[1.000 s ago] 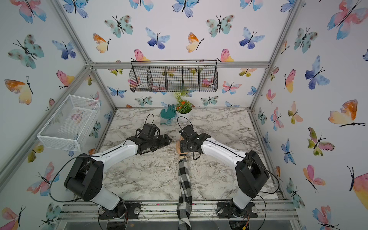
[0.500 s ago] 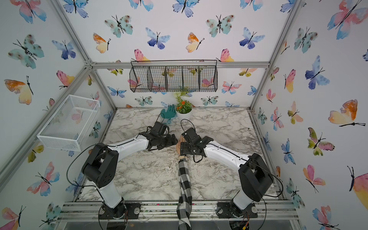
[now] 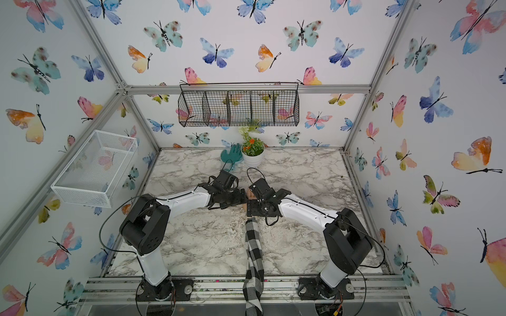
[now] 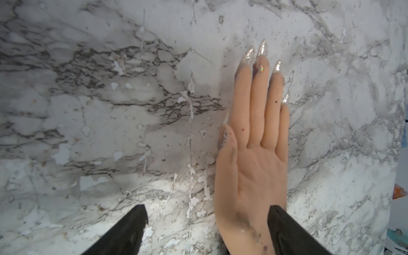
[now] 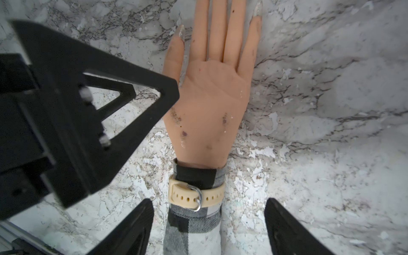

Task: Take off the watch
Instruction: Untie the watch from the hand.

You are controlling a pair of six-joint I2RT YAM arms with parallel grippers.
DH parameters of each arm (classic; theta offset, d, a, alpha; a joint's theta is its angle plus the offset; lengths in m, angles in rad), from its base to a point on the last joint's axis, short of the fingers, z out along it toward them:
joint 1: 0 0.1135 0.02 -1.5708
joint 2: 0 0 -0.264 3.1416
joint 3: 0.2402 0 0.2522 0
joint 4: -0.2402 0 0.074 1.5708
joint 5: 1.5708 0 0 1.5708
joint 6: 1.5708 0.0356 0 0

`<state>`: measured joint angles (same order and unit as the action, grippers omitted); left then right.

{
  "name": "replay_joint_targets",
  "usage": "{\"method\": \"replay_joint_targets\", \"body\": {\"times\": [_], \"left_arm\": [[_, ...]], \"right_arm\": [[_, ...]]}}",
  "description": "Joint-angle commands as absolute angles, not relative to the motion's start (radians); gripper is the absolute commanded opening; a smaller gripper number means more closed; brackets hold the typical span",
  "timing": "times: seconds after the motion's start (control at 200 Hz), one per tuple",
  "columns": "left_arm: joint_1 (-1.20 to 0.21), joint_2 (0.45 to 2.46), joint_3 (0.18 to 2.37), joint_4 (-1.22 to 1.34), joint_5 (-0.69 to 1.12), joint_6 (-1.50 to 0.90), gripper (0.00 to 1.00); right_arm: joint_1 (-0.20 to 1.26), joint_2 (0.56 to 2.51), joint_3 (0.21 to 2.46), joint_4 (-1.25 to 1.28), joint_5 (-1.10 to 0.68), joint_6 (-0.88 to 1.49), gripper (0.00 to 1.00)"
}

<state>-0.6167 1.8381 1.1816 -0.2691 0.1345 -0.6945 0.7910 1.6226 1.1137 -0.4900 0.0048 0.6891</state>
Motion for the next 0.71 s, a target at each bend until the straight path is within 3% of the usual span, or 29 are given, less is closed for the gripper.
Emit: {"method": "replay_joint_targets", "body": {"times": [0.0,0.33,0.701], "left_arm": [[-0.615,1.858,1.183,-0.294,0.092,-0.675,0.88],[-0.615,1.866,1.175,-0.292,0.093,-0.663,0.89],[-0.617,1.876,1.16,-0.232,0.187,-0.689,0.85]], "right_arm": [[0.795,1.652,1.124,-0.525,-0.003,0.669,0.78],[0.816,1.705,1.194,-0.577,0.027,0.655,0.63],[0.849,1.747,1.248,-0.605,0.05,0.641,0.57]]}}
